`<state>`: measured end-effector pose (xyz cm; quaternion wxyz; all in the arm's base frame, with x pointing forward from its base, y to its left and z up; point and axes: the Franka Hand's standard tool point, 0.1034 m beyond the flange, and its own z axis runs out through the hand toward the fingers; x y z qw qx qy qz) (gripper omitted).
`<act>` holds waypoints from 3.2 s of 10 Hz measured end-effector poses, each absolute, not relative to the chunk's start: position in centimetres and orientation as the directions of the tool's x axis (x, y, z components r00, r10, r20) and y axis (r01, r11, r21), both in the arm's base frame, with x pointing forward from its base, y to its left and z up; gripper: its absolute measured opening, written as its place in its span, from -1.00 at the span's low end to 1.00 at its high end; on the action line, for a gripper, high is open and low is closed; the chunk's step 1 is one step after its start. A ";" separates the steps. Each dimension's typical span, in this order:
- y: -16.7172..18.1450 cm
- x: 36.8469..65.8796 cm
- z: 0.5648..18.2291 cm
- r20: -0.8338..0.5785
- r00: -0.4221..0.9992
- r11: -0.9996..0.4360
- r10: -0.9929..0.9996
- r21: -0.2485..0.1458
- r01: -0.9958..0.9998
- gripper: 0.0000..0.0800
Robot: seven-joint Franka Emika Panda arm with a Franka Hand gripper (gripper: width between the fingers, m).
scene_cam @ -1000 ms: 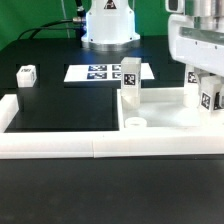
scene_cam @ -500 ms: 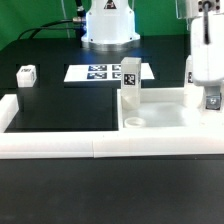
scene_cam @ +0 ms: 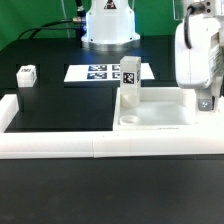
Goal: Assemble square table
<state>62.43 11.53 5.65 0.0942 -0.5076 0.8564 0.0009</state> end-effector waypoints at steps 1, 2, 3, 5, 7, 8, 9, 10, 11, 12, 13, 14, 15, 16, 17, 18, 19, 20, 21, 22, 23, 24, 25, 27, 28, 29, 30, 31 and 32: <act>11.5 62.4 5.6 -0.162 -0.460 0.478 -0.873 -0.095 -0.873 0.55; 11.5 62.4 5.6 -0.161 -0.457 0.474 -0.875 -0.096 -0.875 0.55; 11.6 62.5 5.8 -0.162 -0.436 0.454 -0.886 -0.104 -0.885 0.61; 11.7 61.9 8.3 -0.173 -0.334 0.360 -0.927 -0.149 -0.921 0.62; 11.1 62.1 9.9 -0.179 -0.296 0.328 -0.938 -0.189 -0.926 0.62; 11.2 62.0 9.7 -0.177 -0.295 0.326 -0.939 -0.187 -0.927 0.62; 11.2 61.9 9.6 -0.176 -0.294 0.325 -0.939 -0.185 -0.927 0.62; 11.2 61.9 9.6 -0.175 -0.294 0.324 -0.940 -0.185 -0.928 0.62; 11.2 61.9 9.5 -0.175 -0.294 0.324 -0.940 -0.184 -0.928 0.62; 11.2 61.9 9.5 -0.174 -0.293 0.324 -0.940 -0.184 -0.928 0.62; 11.2 61.9 9.4 -0.174 -0.293 0.324 -0.940 -0.184 -0.928 0.62; 11.2 61.9 9.4 -0.173 -0.291 0.321 -0.941 -0.184 -0.929 0.62; 11.1 61.9 9.5 -0.164 -0.247 0.277 -0.955 -0.196 -0.941 0.62; 9.8 61.2 9.9 -0.144 -0.180 0.211 -0.973 -0.241 -0.947 0.62; 7.8 59.7 10.3 -0.098 -0.065 0.090 -0.993 -0.276 -0.957 0.62; 5.7 58.4 10.7 -0.037 0.077 -0.063 -0.996 -0.299 -0.952 0.62; 3.4 57.4 11.2 0.012 0.186 -0.181 -0.982 -0.307 -0.934 0.62; 1.2 56.6 11.8 0.048 0.266 -0.268 -0.963 -0.309 -0.913 0.62; -0.6 56.5 12.3 0.090 0.361 -0.371 -0.928 -0.306 -0.877 0.62; -1.1 56.6 12.5 0.110 0.409 -0.423 -0.906 -0.302 -0.854 0.62; -0.9 56.5 12.4 0.126 0.459 -0.475 -0.879 -0.294 -0.830 0.62; -0.9 56.5 12.4 0.150 0.528 -0.548 -0.836 -0.282 -0.788 0.62; -1.0 56.5 12.4 0.168 0.576 -0.599 -0.800 -0.272 -0.753 0.62; -1.0 56.5 12.4 0.205 0.676 -0.706 -0.708 -0.245 -0.665 0.62; -1.5 56.2 12.5 0.237 0.740 -0.776 -0.630 -0.220 -0.590 0.62; -3.8 54.5 12.6 0.294 0.826 -0.877 -0.480 -0.158 -0.453 0.62; -6.8 51.6 12.2 0.336 0.882 -0.943 -0.331 -0.072 -0.326 0.62; -9.3 48.8 11.3 0.338 0.914 -0.971 -0.224 0.002 -0.238 0.62; -11.2 46.5 10.9 0.309 0.944 -0.990 -0.116 0.045 -0.137 0.62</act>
Offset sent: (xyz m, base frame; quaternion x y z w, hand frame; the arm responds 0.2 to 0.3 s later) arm -0.0320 0.0100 0.0401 0.0147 -0.0438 -0.1081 0.9931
